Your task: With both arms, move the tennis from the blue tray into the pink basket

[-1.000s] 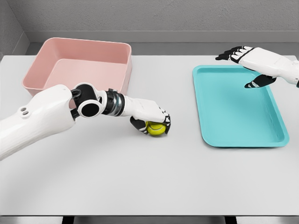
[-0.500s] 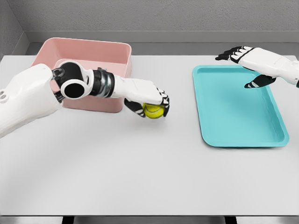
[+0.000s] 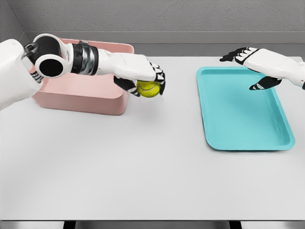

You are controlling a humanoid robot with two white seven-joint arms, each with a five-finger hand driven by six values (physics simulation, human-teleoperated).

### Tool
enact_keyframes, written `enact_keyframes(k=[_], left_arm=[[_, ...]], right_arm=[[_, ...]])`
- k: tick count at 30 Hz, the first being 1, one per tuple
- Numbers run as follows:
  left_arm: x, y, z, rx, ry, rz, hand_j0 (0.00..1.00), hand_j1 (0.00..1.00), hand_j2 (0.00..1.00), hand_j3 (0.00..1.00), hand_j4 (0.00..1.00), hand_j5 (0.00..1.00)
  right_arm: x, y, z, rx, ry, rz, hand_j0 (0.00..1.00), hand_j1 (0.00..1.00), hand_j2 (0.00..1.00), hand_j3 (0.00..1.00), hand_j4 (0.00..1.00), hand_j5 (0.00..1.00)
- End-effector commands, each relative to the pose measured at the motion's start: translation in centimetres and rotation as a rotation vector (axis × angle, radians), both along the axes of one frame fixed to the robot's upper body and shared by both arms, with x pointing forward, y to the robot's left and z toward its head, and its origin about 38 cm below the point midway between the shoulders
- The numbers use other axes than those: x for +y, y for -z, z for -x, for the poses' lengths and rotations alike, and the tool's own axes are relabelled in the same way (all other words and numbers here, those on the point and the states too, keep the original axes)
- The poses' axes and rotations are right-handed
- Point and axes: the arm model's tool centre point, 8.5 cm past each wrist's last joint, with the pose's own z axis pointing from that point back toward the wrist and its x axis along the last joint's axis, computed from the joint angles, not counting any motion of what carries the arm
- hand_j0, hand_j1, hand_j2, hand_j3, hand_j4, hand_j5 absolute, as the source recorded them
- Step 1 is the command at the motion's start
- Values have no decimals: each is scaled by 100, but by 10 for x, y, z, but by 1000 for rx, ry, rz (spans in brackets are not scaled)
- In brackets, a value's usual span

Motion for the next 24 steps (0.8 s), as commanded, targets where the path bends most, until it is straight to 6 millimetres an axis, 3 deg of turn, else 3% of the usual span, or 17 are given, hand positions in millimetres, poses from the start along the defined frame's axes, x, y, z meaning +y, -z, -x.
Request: enact_keyframes(k=[1, 5, 11, 19, 24], left_arm=[[8, -5, -3, -3, -15, 13, 48, 48, 48, 48, 48, 48], [34, -18, -14, -28, -81, 8, 48, 48, 48, 48, 48, 48], [84, -5, -51, 8, -214, -9, 48, 48, 48, 48, 48, 48], [148, 13, -83, 60, -412, -16, 48, 48, 48, 48, 48, 48], [148, 44, -88, 123, -451, -23, 48, 48, 48, 48, 48, 48]], right_arm=[[0, -1, 0, 0, 2, -6, 100, 100, 100, 100, 100, 100], [0, -1, 0, 0, 2, -6, 100, 100, 100, 100, 100, 100], [0, 0, 0, 1, 0, -6, 100, 100, 100, 100, 100, 100], [0, 0, 0, 1, 0, -6, 100, 100, 100, 100, 100, 100], [0, 0, 0, 1, 0, -6, 100, 100, 100, 100, 100, 100]])
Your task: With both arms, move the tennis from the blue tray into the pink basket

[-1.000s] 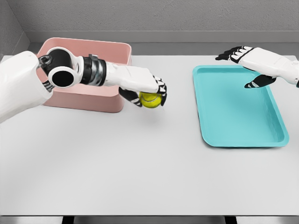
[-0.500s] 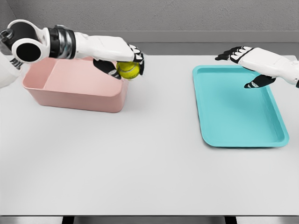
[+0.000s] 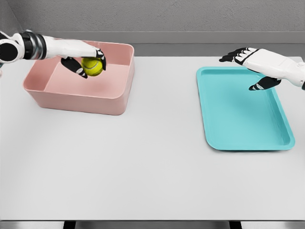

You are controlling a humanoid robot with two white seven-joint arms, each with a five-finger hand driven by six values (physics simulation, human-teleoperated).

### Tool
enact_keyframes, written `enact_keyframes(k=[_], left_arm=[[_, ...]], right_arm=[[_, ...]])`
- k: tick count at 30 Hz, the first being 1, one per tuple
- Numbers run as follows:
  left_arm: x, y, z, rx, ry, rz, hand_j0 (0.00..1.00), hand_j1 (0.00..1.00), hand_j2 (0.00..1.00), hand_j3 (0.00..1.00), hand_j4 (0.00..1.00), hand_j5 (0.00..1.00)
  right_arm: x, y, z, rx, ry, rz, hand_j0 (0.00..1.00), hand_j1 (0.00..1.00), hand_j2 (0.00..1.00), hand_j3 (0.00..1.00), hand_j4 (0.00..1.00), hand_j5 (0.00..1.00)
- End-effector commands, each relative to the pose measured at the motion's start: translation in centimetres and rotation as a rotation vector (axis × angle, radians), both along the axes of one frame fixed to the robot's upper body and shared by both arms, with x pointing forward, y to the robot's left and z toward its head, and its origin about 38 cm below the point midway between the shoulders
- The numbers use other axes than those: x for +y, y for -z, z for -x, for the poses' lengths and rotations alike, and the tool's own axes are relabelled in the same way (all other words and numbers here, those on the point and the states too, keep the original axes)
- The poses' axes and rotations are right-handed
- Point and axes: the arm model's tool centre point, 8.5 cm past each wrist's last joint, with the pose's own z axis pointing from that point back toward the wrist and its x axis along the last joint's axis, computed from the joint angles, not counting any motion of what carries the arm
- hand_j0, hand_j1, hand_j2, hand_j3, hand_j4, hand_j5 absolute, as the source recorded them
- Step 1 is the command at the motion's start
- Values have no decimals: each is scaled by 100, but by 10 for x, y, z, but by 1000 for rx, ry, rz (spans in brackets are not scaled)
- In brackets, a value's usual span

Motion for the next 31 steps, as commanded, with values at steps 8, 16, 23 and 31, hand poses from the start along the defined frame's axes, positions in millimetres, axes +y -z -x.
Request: enact_keyframes(k=[8, 16, 23, 31], left_arm=[[-5, -5, -2, -14, 12, 50, 100, 100, 100, 100, 100, 100], [3, -17, 13, -63, 89, 77, 100, 100, 100, 100, 100, 100], [42, -49, 72, -143, 146, 111, 100, 100, 100, 100, 100, 100], [80, -38, 94, -163, 74, 139, 100, 100, 100, 100, 100, 100]], right_arm=[[0, 0, 0, 1, 1, -6, 100, 100, 100, 100, 100, 100], [0, 0, 0, 1, 1, -6, 100, 100, 100, 100, 100, 100], [0, 0, 0, 1, 2, -5, 100, 100, 100, 100, 100, 100], [0, 0, 0, 1, 2, -6, 100, 100, 100, 100, 100, 100]])
